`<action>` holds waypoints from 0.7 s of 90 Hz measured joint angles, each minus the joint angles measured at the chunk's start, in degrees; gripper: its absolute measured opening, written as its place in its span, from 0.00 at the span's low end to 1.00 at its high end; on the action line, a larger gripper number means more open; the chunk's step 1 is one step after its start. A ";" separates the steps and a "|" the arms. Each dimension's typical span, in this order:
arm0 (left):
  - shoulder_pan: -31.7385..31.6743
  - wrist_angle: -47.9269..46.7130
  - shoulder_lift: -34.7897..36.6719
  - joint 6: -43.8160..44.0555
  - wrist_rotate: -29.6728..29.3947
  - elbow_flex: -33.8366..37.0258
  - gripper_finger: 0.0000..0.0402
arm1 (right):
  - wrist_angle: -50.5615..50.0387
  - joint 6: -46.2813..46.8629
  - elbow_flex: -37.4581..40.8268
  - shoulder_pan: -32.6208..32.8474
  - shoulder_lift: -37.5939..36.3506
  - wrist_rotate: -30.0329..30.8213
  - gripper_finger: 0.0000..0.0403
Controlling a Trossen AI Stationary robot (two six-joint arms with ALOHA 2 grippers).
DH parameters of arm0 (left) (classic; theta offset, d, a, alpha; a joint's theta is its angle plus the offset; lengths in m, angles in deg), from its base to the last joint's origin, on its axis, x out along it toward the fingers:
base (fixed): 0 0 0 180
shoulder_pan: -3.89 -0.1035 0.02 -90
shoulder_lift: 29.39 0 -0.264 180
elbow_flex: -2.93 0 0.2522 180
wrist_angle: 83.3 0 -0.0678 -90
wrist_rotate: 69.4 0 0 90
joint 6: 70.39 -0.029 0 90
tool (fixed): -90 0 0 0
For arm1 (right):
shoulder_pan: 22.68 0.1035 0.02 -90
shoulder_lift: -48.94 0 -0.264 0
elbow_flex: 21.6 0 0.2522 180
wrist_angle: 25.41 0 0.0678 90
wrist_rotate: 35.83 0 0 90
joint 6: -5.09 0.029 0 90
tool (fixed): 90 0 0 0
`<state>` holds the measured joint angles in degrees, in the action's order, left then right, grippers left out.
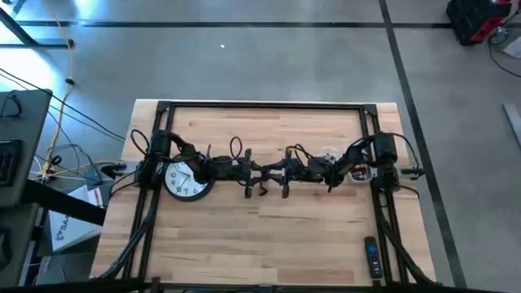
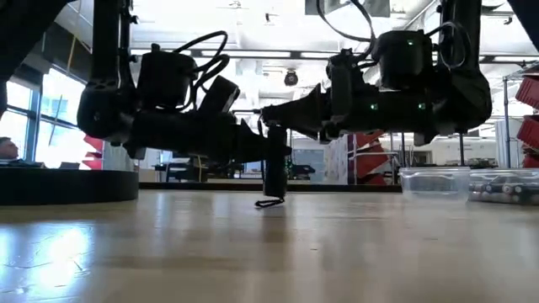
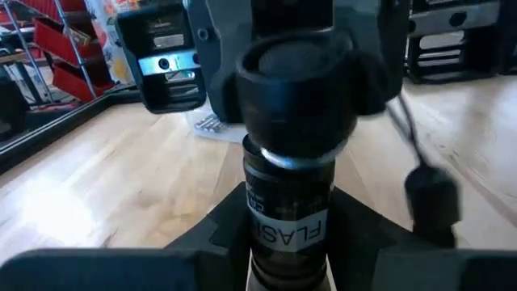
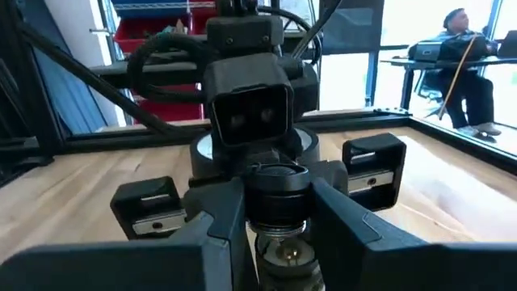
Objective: Insert battery
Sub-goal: Close the black flashlight lid
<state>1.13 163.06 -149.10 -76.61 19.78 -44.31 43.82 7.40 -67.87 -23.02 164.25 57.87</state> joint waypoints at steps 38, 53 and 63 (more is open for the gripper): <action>-0.59 -1.01 0.01 0.12 -0.92 0.02 0.24 | 0.94 -1.12 1.96 0.00 0.00 2.31 0.21; -0.59 -0.32 0.08 0.15 -0.94 0.06 0.24 | 0.27 -3.31 0.31 -0.02 0.00 2.51 0.21; -0.60 -0.77 0.07 0.51 -0.98 0.11 0.24 | -2.02 -3.68 -0.39 0.00 0.00 3.38 0.21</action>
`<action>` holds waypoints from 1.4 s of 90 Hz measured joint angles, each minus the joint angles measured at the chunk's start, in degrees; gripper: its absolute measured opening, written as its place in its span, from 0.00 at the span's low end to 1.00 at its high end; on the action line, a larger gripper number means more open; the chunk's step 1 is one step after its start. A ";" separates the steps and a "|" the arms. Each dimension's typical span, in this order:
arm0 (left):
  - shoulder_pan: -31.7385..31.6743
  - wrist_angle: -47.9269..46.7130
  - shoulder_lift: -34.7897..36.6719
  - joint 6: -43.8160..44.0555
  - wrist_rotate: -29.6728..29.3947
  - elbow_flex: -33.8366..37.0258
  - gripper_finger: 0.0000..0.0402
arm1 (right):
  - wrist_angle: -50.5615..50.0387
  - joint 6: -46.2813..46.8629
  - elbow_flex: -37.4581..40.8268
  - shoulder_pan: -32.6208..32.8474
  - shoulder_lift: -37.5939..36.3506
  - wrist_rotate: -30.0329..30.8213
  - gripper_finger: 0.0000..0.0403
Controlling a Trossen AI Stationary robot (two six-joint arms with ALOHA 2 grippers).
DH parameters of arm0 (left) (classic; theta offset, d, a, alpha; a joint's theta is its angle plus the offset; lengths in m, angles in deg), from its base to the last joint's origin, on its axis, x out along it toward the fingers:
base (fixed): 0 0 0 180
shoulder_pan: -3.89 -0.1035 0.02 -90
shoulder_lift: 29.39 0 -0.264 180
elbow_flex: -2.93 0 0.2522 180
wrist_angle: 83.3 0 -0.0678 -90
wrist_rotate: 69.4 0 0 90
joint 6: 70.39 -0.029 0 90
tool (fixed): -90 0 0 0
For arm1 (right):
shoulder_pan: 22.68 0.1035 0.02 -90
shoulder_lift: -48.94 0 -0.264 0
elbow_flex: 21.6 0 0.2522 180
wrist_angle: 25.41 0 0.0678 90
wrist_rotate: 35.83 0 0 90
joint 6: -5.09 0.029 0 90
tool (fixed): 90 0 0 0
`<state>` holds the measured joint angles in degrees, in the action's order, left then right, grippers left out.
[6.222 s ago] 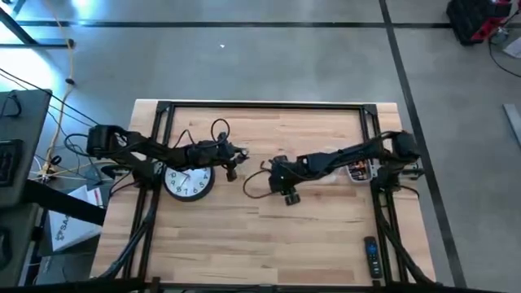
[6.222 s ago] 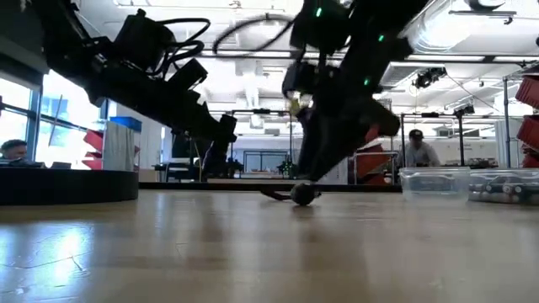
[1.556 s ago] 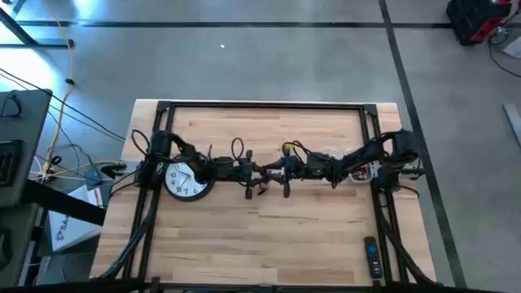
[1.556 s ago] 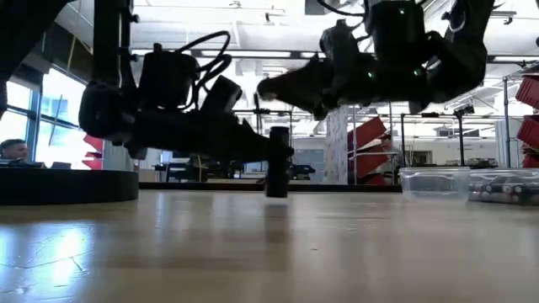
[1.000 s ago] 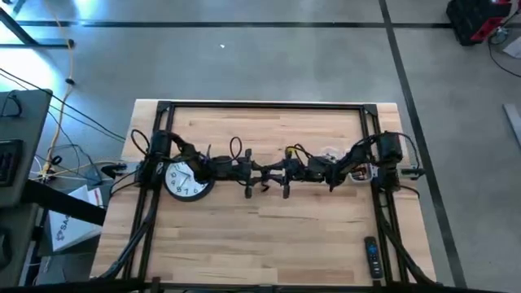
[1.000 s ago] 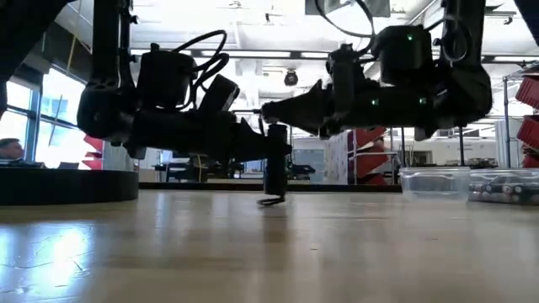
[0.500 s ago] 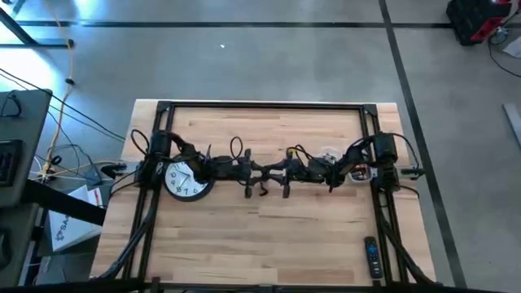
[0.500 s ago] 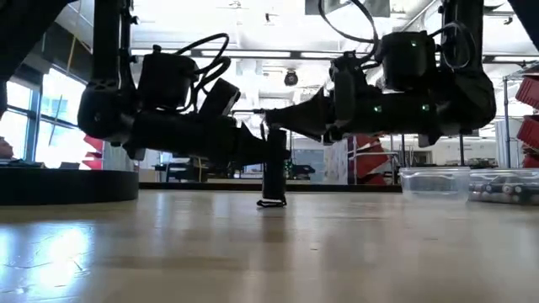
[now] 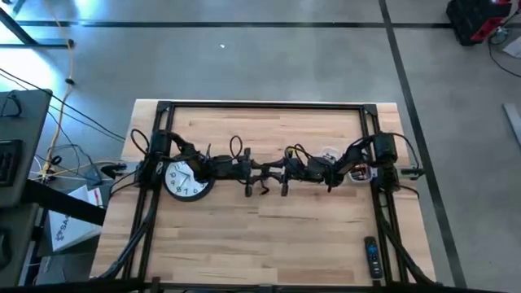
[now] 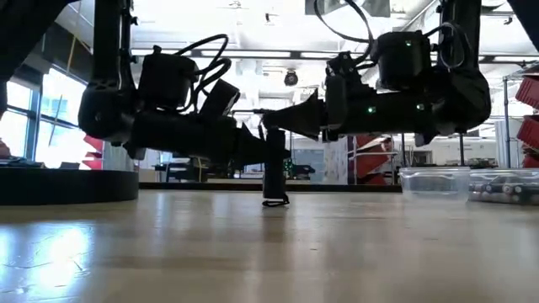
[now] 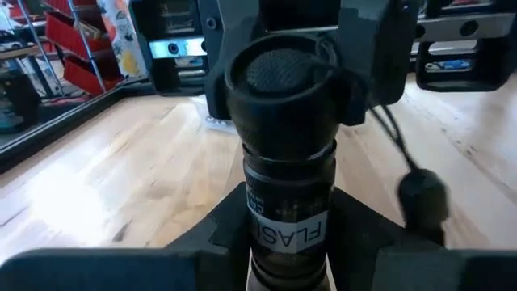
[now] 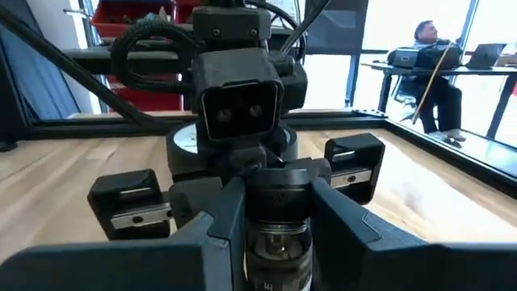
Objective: Insert battery
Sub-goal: Close the black flashlight lid
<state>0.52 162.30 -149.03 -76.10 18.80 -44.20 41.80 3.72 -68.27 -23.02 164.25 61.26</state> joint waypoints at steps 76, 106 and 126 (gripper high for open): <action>-0.36 -0.51 0.03 0.07 -0.36 -0.20 0.24 | -7.27 -0.16 0.02 2.03 -0.62 6.80 0.35; -0.36 -0.96 0.03 0.10 -0.33 -0.18 0.24 | -12.53 -0.11 0.00 2.67 -4.69 6.40 0.40; -0.36 -1.03 0.03 0.10 -0.35 -0.15 0.24 | -20.39 -1.29 -0.02 3.05 -8.97 6.28 0.40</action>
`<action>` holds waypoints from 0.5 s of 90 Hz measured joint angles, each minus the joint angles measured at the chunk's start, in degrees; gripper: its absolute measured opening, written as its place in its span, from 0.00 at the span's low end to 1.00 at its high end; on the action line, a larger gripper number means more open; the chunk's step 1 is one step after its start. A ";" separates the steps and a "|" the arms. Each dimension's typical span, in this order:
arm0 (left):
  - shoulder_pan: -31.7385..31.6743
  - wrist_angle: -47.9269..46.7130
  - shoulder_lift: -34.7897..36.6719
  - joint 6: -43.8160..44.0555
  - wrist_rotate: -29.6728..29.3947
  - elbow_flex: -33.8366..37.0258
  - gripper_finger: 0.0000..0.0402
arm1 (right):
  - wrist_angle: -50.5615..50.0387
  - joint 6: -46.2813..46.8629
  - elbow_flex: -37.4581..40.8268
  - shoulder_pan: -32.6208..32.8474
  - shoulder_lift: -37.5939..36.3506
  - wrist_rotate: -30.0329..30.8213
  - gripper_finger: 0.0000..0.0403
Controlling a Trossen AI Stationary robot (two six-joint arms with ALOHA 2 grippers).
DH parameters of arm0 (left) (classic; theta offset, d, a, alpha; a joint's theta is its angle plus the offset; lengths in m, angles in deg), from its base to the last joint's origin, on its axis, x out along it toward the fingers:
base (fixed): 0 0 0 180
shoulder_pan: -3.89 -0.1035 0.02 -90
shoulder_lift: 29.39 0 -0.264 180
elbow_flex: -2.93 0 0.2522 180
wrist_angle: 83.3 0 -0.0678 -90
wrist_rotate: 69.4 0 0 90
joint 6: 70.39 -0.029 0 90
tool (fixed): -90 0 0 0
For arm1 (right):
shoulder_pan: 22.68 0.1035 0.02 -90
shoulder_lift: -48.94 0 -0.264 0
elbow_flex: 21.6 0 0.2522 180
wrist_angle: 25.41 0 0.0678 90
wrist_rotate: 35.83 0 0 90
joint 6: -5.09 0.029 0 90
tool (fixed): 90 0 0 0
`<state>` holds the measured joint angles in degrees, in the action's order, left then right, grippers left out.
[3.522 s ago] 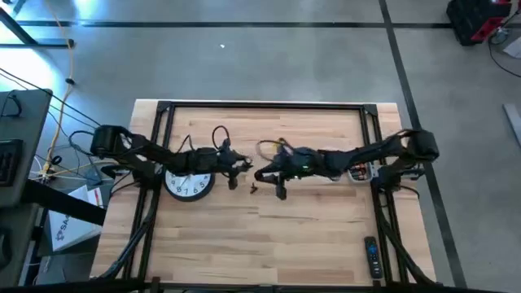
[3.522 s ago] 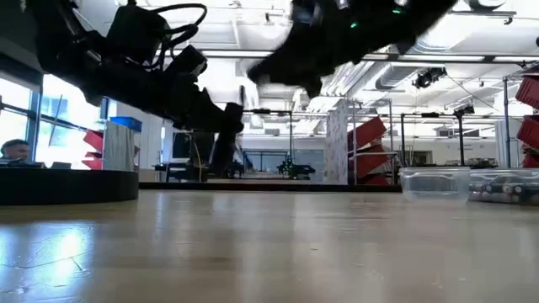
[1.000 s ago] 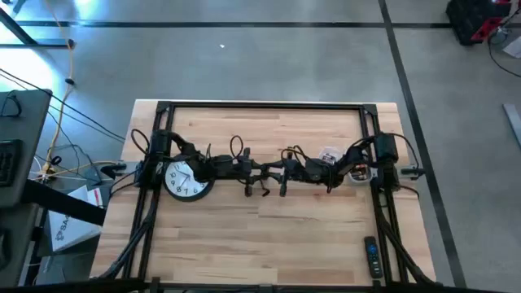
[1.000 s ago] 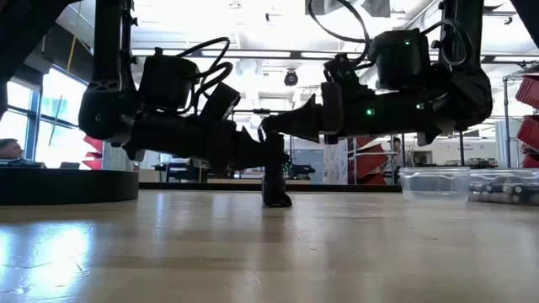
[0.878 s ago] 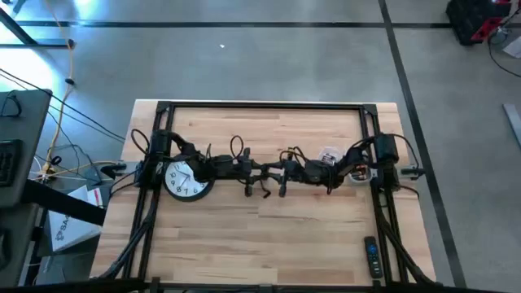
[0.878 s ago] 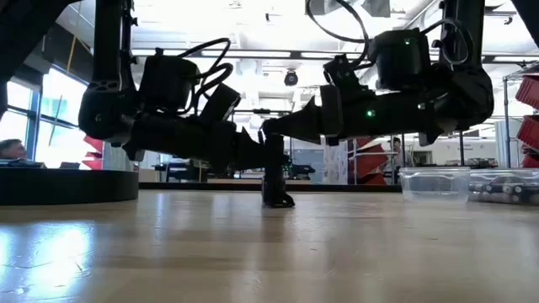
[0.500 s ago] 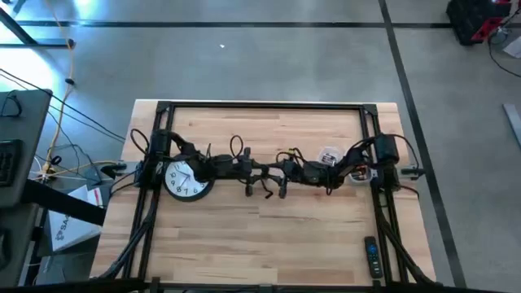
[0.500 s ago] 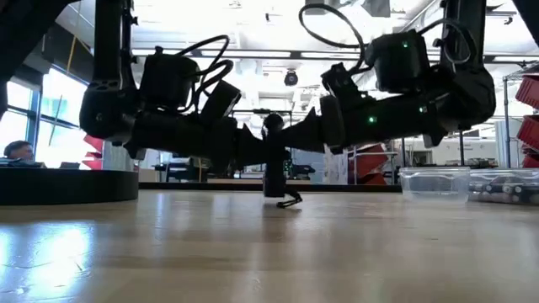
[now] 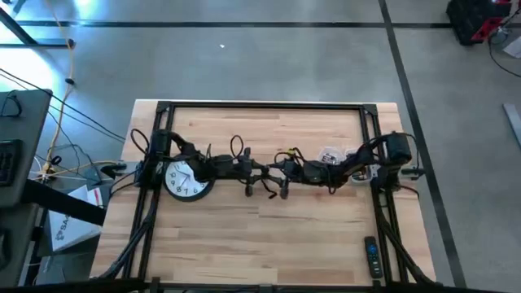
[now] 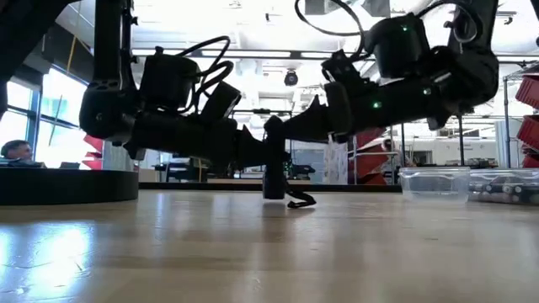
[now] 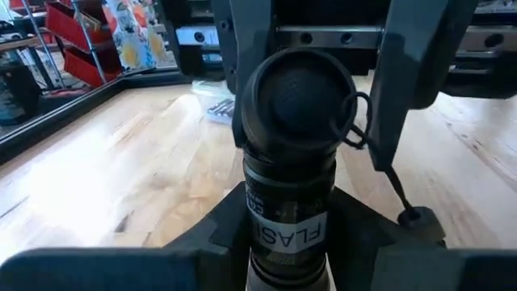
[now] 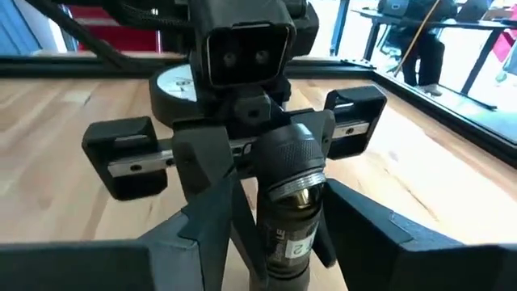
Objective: Insert battery
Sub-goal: Close the black flashlight lid
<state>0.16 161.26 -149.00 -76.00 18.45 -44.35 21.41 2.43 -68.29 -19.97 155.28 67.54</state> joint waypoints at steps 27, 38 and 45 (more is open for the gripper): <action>0.00 -0.03 0.00 0.02 -0.01 0.04 0.24 | -16.03 -2.45 0.00 -0.12 -8.12 0.43 0.40; 0.00 -0.04 0.00 0.02 -0.01 0.04 0.24 | -23.27 -3.89 -0.08 -0.76 -12.04 1.08 0.40; 0.00 -0.04 0.00 0.02 -0.01 0.04 0.24 | -29.88 -5.40 -1.85 -1.13 -14.47 1.07 0.40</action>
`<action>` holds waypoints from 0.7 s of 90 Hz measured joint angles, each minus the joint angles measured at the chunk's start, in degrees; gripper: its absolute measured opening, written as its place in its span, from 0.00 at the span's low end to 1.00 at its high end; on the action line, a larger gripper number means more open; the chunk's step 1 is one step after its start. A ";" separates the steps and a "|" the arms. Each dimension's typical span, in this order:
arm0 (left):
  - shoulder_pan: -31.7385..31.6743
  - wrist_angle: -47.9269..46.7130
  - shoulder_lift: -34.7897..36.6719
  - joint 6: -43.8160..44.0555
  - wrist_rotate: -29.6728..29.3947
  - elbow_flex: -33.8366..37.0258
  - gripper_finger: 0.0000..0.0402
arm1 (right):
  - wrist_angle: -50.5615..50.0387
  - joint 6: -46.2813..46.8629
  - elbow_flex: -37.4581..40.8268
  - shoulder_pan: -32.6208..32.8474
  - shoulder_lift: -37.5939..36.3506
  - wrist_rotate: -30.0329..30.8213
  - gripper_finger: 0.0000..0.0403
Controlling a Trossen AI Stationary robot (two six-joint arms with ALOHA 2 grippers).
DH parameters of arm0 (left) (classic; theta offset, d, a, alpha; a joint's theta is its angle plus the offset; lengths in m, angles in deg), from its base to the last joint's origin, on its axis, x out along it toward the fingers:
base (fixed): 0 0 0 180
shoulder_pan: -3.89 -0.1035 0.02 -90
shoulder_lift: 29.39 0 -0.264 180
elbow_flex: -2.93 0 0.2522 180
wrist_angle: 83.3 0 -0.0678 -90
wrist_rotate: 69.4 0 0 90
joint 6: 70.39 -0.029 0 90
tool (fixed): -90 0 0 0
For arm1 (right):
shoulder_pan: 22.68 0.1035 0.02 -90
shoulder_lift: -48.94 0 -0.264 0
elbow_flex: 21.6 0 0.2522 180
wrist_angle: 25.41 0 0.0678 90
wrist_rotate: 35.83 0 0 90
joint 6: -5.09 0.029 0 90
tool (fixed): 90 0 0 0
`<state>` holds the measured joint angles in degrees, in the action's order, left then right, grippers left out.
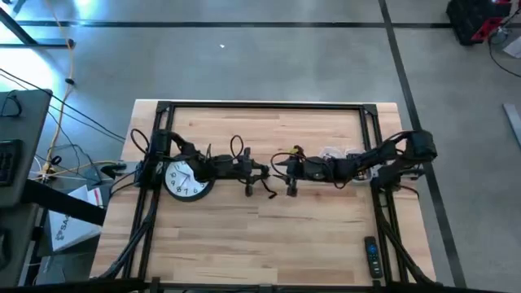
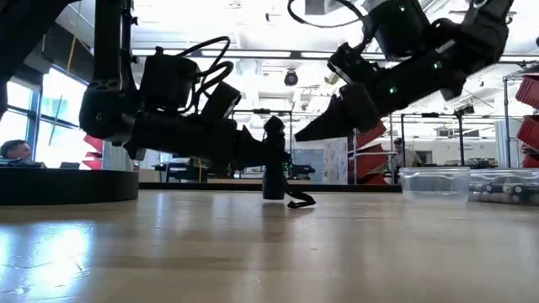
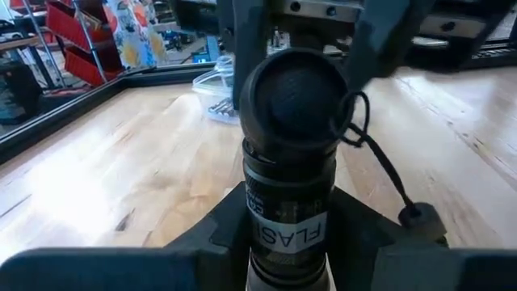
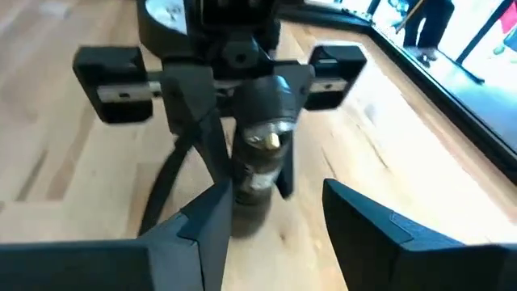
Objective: Insert battery
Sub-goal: Close the black flashlight lid
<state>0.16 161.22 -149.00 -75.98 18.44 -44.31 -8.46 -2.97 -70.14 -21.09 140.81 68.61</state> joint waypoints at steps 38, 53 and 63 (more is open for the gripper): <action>0.00 -0.53 -0.02 0.00 0.01 -0.13 0.24 | -35.84 -5.35 -25.00 -2.60 0.17 -8.82 0.64; 0.01 -0.51 -0.02 -0.02 0.00 -0.13 0.24 | -41.65 -6.57 -29.35 -4.40 1.69 -14.50 0.66; 0.00 -0.51 -0.02 -0.02 0.00 -0.13 0.24 | -43.11 -7.45 -30.10 -5.01 3.99 -16.99 0.64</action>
<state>0.16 160.72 -149.02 -76.00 18.44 -44.44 -51.58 -10.42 -100.24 -26.10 144.80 51.62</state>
